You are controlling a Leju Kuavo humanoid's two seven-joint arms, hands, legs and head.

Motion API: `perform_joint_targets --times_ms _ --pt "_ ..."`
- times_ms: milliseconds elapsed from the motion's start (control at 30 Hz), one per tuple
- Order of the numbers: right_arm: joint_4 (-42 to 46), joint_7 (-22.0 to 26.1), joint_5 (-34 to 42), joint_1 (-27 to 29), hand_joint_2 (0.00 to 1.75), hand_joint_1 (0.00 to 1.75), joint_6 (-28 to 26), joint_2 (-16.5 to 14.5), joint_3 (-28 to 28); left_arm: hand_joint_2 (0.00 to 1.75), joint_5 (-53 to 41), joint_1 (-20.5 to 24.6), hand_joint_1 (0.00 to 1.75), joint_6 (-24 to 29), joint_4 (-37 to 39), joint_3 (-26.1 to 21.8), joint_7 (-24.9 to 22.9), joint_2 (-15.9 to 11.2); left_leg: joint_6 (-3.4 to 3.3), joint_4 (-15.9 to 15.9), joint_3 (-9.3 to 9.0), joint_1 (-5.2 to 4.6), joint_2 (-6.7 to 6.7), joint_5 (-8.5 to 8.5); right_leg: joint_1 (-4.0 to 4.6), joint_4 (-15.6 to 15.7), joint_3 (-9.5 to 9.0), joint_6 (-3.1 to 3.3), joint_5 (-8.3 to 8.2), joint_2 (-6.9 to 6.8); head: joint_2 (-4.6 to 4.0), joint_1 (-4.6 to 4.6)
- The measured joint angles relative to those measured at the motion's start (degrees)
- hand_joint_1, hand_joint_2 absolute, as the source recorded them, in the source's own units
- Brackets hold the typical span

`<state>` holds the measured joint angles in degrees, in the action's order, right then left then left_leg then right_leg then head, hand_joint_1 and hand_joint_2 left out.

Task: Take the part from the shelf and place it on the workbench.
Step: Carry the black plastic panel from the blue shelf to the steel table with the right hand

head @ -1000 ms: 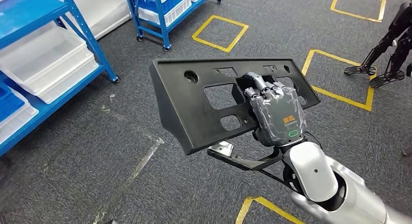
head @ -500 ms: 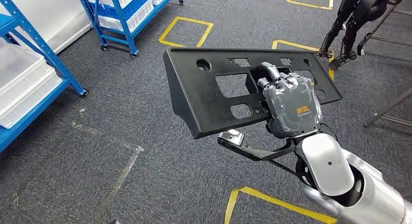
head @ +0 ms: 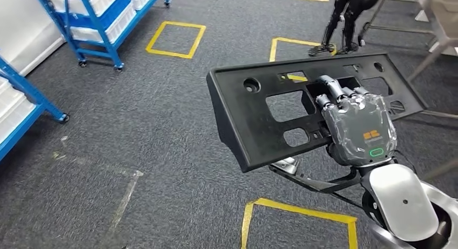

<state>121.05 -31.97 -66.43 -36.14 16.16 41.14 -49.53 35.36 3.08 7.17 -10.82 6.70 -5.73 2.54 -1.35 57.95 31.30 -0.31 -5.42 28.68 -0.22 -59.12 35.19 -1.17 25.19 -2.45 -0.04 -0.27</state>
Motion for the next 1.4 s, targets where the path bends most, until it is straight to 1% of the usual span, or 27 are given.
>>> perform_joint_targets --times_ms 67,100,167,233,267,300,333,367,433,500,567,633,700,733,767,800,833,933,1000,1067,1100,1133,1200,1267,1300,1333,1400 --pt "0.97 -0.01 -0.12 0.66 1.75 1.75 0.1 0.98 0.37 0.0 -0.01 0.13 0.0 -0.01 0.0 0.01 -0.07 -0.01 0.64 0.25 -0.04 0.13 -0.43 0.41 -0.14 0.22 0.14 0.72 -0.25 1.19 0.0 -0.04" --pt "1.42 -0.01 -0.25 0.85 1.75 1.75 0.2 1.36 0.59 0.0 -0.06 0.2 0.0 -0.05 0.0 0.01 -0.08 -0.02 0.91 1.17 0.33 0.24 0.33 1.23 -0.26 0.37 0.13 1.11 -0.39 1.68 0.0 -0.1" --pt "2.19 -0.02 -0.8 1.09 1.75 1.75 0.71 1.81 0.97 0.0 -0.2 0.24 0.0 -0.15 0.0 0.01 -0.1 -0.04 1.22 6.52 2.68 0.46 2.99 4.54 -0.41 0.59 0.13 1.8 -0.65 2.63 0.0 -0.22" --pt "2.71 -0.03 -1.56 1.62 1.75 1.75 1.33 2.02 1.12 0.0 -0.32 0.06 0.0 -0.23 0.0 0.02 -0.19 -0.02 1.19 14.32 6.28 0.46 4.57 7.96 -0.29 0.55 0.32 2.17 -0.78 3.78 0.0 -0.28" --pt "2.94 -0.03 -1.91 2.07 1.75 1.75 1.62 2.16 1.14 0.0 -0.36 -0.04 0.0 -0.27 0.0 0.02 -0.24 -0.01 1.11 16.77 7.47 0.46 4.8 8.51 -0.21 0.49 0.41 2.22 -0.82 4.45 0.0 -0.27" --pt "3.23 -0.03 -2.33 2.58 1.75 1.75 1.9 2.4 1.19 0.0 -0.39 -0.12 0.0 -0.32 0.0 0.03 -0.27 0.0 0.99 17.13 7.68 0.45 4.88 7.94 -0.14 0.41 0.49 2.27 -0.86 5.12 0.0 -0.27" --pt "3.55 -0.04 -2.79 3.08 1.75 1.75 2.2 2.7 1.31 0.0 -0.43 -0.14 0.0 -0.38 0.0 0.03 -0.27 -0.01 0.8 15.33 6.84 0.45 5.02 6.38 -0.11 0.31 0.53 2.28 -0.87 5.81 0.0 -0.27" --pt "3.91 -0.04 -3.24 3.56 1.75 1.75 2.5 3.06 1.51 0.0 -0.49 -0.12 0.0 -0.45 0.0 0.04 -0.25 -0.03 0.55 11.68 5.08 0.45 5.52 4.16 -0.11 0.2 0.54 2.27 -0.88 6.51 0.0 -0.28" --pt "4.55 -0.05 -4.11 4.3 1.75 1.75 3.08 3.74 2.14 0.0 -0.64 -0.06 0.0 -0.7 0.0 0.07 -0.07 -0.12 0.08 4.05 1.46 0.48 7.84 1.2 -0.16 -0.01 0.71 2.07 -0.97 7.76 0.0 -0.22" --pt "4.95 -0.04 -4.75 4.89 1.75 1.75 3.7 4.36 2.77 0.0 -0.76 0.01 0.0 -1.08 0.0 0.14 0.32 -0.19 -0.11 0.79 -0.1 0.38 9.27 0.73 -0.41 0.0 1.17 1.44 -1.33 8.91 0.01 -0.21" --pt "5.2 -0.02 -4.99 5.41 1.75 1.75 4.22 5.15 3.35 0.0 -0.78 0.1 0.0 -1.42 0.0 0.19 0.78 -0.16 -0.42 0.06 -0.38 0.35 8.33 0.31 -0.72 0.23 1.6 0.61 -1.79 10.02 0.01 -0.24" --pt "5.43 0.02 -4.66 5.71 1.75 1.75 4.59 6.01 4.27 0.0 -0.73 0.14 0.0 -1.77 0.0 0.24 1.3 -0.1 -1.1 -1.05 -0.65 0.53 6.95 -0.48 -0.51 -1.17 2.59 0.09 -0.76 8.4 0.0 -0.07" --pt "5.61 0.03 -3.88 5.8 1.75 1.75 5.05 6.64 5.51 0.0 -0.53 0.1 0.0 -2.07 0.0 0.34 1.89 -0.11 -1.56 -1.71 -0.74 0.54 5.59 -0.97 -0.29 -6.78 5.23 -0.3 2.53 4.91 0.0 0.2" --pt "5.63 0.0 -3.36 5.96 1.75 1.75 5.27 6.89 6.1 0.0 -0.38 0.04 0.0 -2.15 0.0 0.38 2.16 -0.15 -1.65 -1.75 -0.69 0.5 4.96 -1.03 -0.38 -10.52 6.84 -0.53 4.24 3.8 0.0 0.32" --pt "5.64 -0.05 -2.79 6.19 1.75 1.75 5.41 7.16 6.63 0.0 -0.2 -0.01 0.0 -2.18 0.0 0.41 2.35 -0.19 -1.64 -1.74 -0.64 0.46 4.29 -1.02 -0.55 -13.53 8.14 -0.74 5.25 3.25 0.0 0.33" --pt "5.64 -0.11 -2.06 6.48 1.75 1.75 5.44 7.5 7.18 0.0 -0.05 -0.05 0.0 -2.2 0.0 0.42 2.46 -0.21 -1.61 -1.71 -0.63 0.46 3.62 -0.98 -0.74 -14.75 8.58 -0.94 5.26 2.95 0.0 0.33" --pt "5.63 -0.18 -1.26 6.78 1.75 1.75 5.38 7.93 7.76 0.0 0.09 -0.04 0.0 -2.23 0.0 0.45 2.5 -0.19 -1.53 -1.66 -0.64 0.48 2.98 -0.89 -0.92 -13.71 7.9 -1.12 4.26 2.66 0.0 0.34" --pt "5.65 -0.33 1.08 7.76 1.75 1.75 4.91 9.53 9.92 0.0 0.51 0.01 0.0 -2.46 0.0 0.56 2.63 -0.06 -0.84 -1.1 -0.74 0.43 1.43 -0.24 -0.96 -2.65 1.86 -1.3 -0.17 0.27 0.0 0.36" --pt "5.67 -0.37 1.84 8.46 1.75 1.75 4.53 10.48 11.23 0.0 0.91 0.01 0.0 -2.58 0.0 0.63 2.8 -0.04 -0.18 -0.69 -0.79 0.16 0.62 0.22 -0.51 0.76 0.08 -0.81 -0.67 -0.54 0.0 0.28" --pt "5.7 -0.33 1.84 8.88 1.75 1.75 4.09 10.95 12.13 0.0 1.51 0.08 0.0 -2.55 -0.01 0.68 2.9 -0.04 0.34 -0.6 -0.88 0.07 -0.35 0.51 -0.32 0.67 0.23 -0.07 -0.68 0.61 0.0 0.18" --pt "5.68 -0.29 1.51 8.91 1.75 1.75 3.84 11.01 12.4 0.0 1.91 0.17 0.0 -2.44 -0.01 0.69 2.92 -0.04 0.64 -0.29 -0.83 0.19 -0.23 0.9 -0.36 0.72 0.27 0.3 -0.74 1.12 0.0 0.15" --pt "5.62 -0.22 1.0 8.65 1.75 1.75 3.61 10.95 12.56 0.0 2.28 0.26 0.0 -2.26 -0.02 0.69 2.93 -0.04 0.91 0.84 -0.35 0.31 0.59 1.76 -0.46 0.8 0.29 0.74 -0.83 1.6 0.0 0.12" --pt "5.2 -0.13 -0.23 7.55 1.75 1.75 3.39 10.36 12.61 0.0 2.87 0.38 0.0 -1.74 -0.02 0.7 2.75 0.01 1.22 6.63 2.41 0.52 3.28 4.91 -0.57 0.94 0.34 1.43 -0.98 2.54 0.0 0.02" --pt "4.51 -0.11 -0.97 6.38 1.75 1.75 3.38 9.54 12.48 0.0 3.16 0.35 0.0 -1.25 -0.01 0.71 2.38 0.14 1.19 14.42 6.5 0.5 4.68 7.82 -0.42 0.88 0.48 1.74 -1.05 3.73 0.0 -0.04" --pt "4.23 -0.11 -1.1 6.03 1.75 1.75 3.38 9.26 12.38 0.0 3.2 0.3 0.0 -1.06 -0.01 0.71 2.23 0.22 1.07 16.49 7.8 0.48 4.85 7.96 -0.3 0.82 0.51 1.78 -1.07 4.37 0.0 -0.03" --pt "4.02 -0.11 -1.14 5.78 1.75 1.75 3.38 9.1 12.31 0.0 3.21 0.26 0.0 -0.95 -0.01 0.71 2.17 0.28 0.86 16.38 8.09 0.44 4.95 6.98 -0.18 0.73 0.54 1.8 -1.08 5.02 0.0 -0.03" --pt "3.74 -0.13 -1.11 5.33 1.75 1.75 3.32 8.88 12.23 0.0 3.18 0.21 0.0 -0.81 0.0 0.72 2.08 0.34 0.15 9.81 5.55 0.31 6.05 2.56 -0.1 0.56 0.56 1.8 -1.09 6.35 0.0 -0.03"
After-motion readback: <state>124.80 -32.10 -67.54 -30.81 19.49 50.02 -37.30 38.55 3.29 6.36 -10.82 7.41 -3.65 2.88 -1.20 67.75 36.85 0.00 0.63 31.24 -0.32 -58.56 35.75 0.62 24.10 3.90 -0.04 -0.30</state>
